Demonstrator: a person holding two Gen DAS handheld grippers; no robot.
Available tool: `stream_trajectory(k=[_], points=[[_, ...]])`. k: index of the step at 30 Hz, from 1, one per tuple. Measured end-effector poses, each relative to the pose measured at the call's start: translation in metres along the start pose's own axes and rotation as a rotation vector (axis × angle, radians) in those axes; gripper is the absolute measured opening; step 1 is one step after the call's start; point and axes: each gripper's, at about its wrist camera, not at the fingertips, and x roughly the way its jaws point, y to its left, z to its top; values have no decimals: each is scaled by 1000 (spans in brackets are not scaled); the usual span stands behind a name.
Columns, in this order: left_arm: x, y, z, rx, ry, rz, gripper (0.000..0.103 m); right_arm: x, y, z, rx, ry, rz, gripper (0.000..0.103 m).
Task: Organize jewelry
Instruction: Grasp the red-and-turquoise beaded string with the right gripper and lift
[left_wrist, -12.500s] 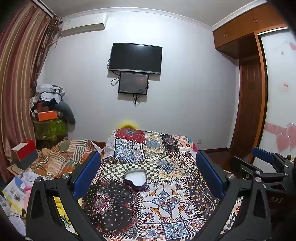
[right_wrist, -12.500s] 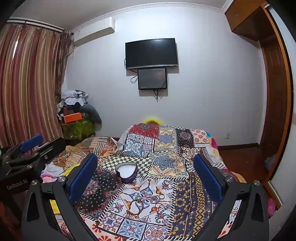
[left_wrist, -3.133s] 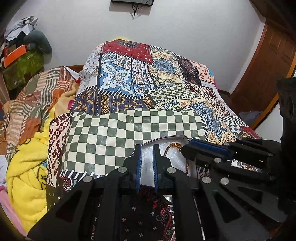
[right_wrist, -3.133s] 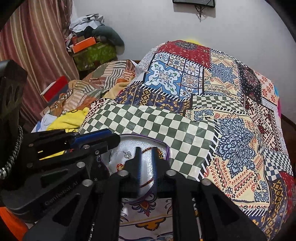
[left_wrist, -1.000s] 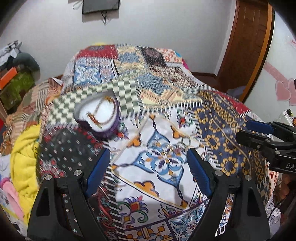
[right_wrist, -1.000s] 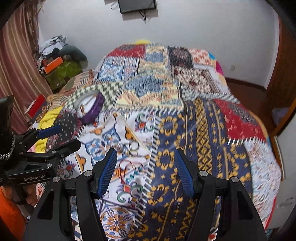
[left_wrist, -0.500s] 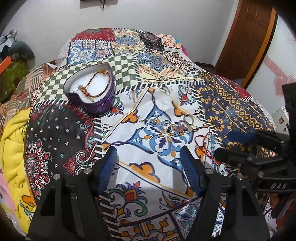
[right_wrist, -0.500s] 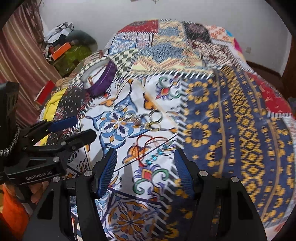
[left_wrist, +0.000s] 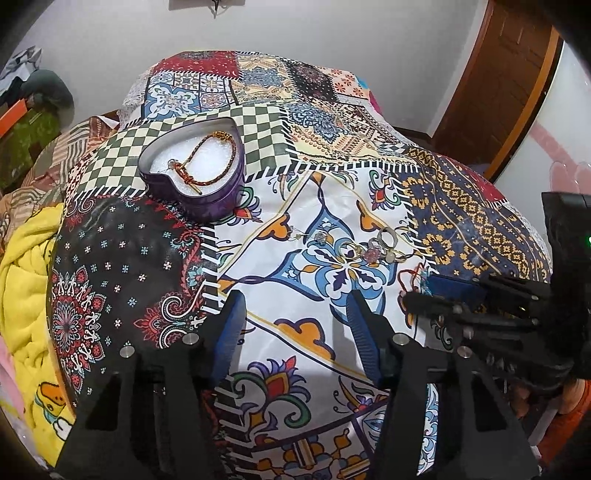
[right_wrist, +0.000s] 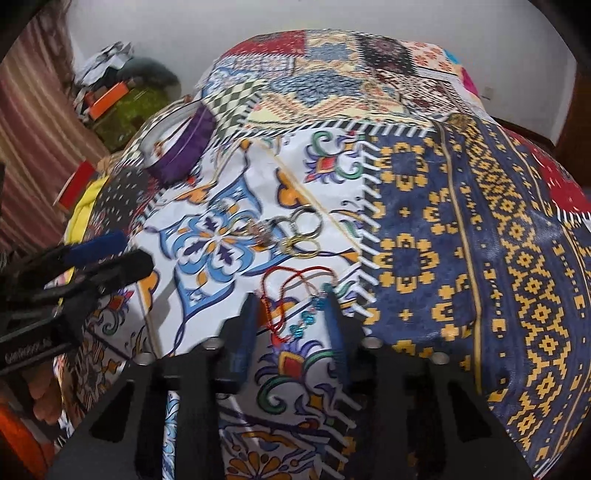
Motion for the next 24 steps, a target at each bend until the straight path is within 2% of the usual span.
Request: stream_trajectory(k=[3,10,16,24], points=[[-1,-4,0,7,-1,-10,56,-2,-6,1,23,-9,15,8],[1,-10,4,3,12,-60,49,-10,-6,3,32,-39,38,7],[14,-17,11,4,39,-100,36,-25,-14,11,45,-93,37,7],[39,-18,29,21,48,-31,36,-43,-23,22,63,-157,38,7]])
